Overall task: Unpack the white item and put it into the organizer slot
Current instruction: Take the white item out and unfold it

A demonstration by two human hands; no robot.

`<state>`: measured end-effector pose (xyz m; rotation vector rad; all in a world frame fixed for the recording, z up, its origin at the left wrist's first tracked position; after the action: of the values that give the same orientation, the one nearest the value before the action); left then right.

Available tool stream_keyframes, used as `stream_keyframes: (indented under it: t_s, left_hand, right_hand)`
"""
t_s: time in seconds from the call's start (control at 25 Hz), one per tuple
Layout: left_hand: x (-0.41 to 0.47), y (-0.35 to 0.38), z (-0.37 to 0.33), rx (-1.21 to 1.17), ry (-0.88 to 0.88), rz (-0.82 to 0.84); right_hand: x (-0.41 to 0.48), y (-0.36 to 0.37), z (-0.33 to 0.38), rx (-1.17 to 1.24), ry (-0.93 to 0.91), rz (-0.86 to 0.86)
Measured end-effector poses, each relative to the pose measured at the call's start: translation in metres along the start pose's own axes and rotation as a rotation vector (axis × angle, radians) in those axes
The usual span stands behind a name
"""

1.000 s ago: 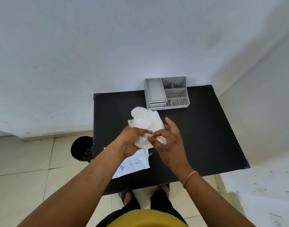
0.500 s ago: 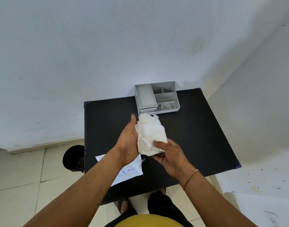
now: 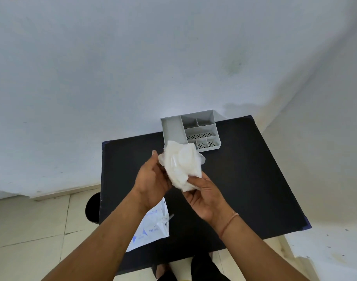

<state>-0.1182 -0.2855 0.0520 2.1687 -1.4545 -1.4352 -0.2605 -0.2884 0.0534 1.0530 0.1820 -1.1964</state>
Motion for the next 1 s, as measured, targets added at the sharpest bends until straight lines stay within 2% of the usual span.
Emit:
stream_keyframes:
  t_s: [0.2, 0.4, 0.52, 0.6, 0.68, 0.84, 1.0]
  left_hand:
    - [0.003, 0.01, 0.015, 0.157, 0.069, -0.023]
    - [0.012, -0.002, 0.024, 0.314, 0.123, -0.217]
    - [0.015, -0.007, 0.034, 0.176, 0.128, -0.289]
    - [0.017, 0.002, 0.043, 0.01, 0.13, -0.28]
    - [0.02, 0.014, 0.056, -0.063, 0.115, -0.266]
    - [0.034, 0.024, 0.067, -0.07, 0.091, -0.223]
    - [0.046, 0.021, 0.053, -0.001, 0.05, -0.152]
  right_hand:
    - [0.012, -0.019, 0.018, -0.149, -0.015, 0.016]
    - [0.015, -0.035, 0.022, -0.443, -0.036, -0.035]
    - [0.016, -0.035, 0.023, -0.322, -0.009, 0.025]
    - [0.017, -0.034, 0.019, -0.139, 0.063, 0.051]
    - [0.019, -0.037, 0.015, -0.064, 0.103, 0.04]
    - [0.024, -0.056, 0.031, -0.195, 0.086, -0.045]
    - [0.023, -0.073, 0.054, -0.407, 0.148, -0.006]
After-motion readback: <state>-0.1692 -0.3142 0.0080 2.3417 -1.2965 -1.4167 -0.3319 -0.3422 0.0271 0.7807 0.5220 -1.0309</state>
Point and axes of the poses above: each hand's wrist, its own x-axis towards the middle knuckle, its own y-axis out of the palm, z = x × y, the point moved 9 cm from there along x, towards the middle knuckle, and after that the axes turned 7 degrees about -x, right-handed, at the moved point
